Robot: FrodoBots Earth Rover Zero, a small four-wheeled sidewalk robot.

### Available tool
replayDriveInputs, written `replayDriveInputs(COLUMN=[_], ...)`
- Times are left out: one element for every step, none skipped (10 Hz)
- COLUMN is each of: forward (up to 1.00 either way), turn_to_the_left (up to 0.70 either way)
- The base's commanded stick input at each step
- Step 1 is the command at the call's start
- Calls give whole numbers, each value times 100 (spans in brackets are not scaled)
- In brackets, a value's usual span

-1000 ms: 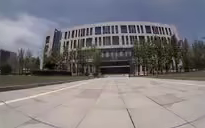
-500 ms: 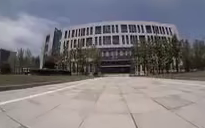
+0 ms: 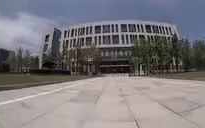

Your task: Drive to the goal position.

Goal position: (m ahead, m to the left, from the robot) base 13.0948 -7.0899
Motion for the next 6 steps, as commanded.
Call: replayDriveInputs(forward=[50, 50, 50, 50, 50, 50], turn_to_the_left=[1, 1, 1, 1, 1, 1])
